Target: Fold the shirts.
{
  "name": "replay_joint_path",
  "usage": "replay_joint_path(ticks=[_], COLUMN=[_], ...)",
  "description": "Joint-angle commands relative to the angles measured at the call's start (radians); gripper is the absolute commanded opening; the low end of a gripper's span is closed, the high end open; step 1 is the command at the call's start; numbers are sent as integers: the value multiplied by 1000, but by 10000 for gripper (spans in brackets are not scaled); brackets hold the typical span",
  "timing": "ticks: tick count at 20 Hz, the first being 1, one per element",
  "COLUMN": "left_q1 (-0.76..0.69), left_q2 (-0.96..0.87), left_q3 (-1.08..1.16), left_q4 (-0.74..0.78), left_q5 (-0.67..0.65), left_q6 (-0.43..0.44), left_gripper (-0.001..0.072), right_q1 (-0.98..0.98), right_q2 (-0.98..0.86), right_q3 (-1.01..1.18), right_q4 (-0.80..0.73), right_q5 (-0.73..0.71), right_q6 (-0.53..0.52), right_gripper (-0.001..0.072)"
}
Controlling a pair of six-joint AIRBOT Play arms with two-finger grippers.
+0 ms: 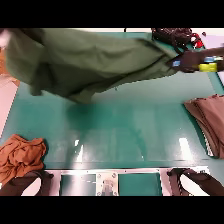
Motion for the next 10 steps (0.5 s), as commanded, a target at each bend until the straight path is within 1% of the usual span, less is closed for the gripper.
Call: replay_joint_path(ticks=[1, 3, 4, 6, 10], left_q1=[0, 0, 0, 0, 0], left_q2=[50, 49, 49, 35, -84], left_q3=[210, 269, 277, 277, 275], left_q4=[2, 3, 2, 1, -60], left_q5=[0, 15, 32, 47, 5], left_q6=[17, 18, 19, 38, 57], left_gripper=[22, 22, 22, 22, 22], right_q1=[-13, -13, -13, -13, -11], right_q2=[181, 266, 302, 360, 443], right_q3=[29, 28, 23, -26, -271], right_q4=[-10, -13, -35, -74, -72], right_q5=[5, 6, 6, 10, 10], right_q6=[32, 46, 78, 109, 130], right_gripper=[16, 16, 16, 16, 16])
